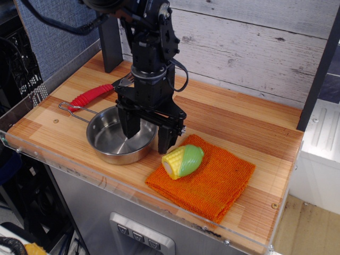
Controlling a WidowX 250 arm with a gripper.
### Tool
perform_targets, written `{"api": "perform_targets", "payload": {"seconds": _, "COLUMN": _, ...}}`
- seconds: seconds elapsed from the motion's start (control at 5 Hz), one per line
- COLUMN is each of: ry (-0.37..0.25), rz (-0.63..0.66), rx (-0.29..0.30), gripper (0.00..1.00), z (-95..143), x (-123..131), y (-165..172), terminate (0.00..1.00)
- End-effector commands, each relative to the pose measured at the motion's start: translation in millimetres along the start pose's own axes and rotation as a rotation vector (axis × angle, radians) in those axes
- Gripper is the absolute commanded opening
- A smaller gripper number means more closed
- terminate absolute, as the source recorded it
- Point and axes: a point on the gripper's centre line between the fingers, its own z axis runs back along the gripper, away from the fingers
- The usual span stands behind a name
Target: Move the pot a little bit on the table.
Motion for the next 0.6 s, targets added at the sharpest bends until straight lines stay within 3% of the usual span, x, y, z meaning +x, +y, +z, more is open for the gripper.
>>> {"api": "perform_targets", "payload": {"seconds": 0.0, "ry": 0.009, "rz": -0.009, "rx": 0.000, "gripper": 1.00, "z": -3.8, "x": -3.3, "y": 7.3, "terminate": 0.00}}
{"api": "perform_targets", "payload": {"seconds": 0.4, "ry": 0.017, "rz": -0.004, "rx": -0.005, "gripper": 1.00, "z": -6.1, "x": -4.4, "y": 8.7, "terminate": 0.00}}
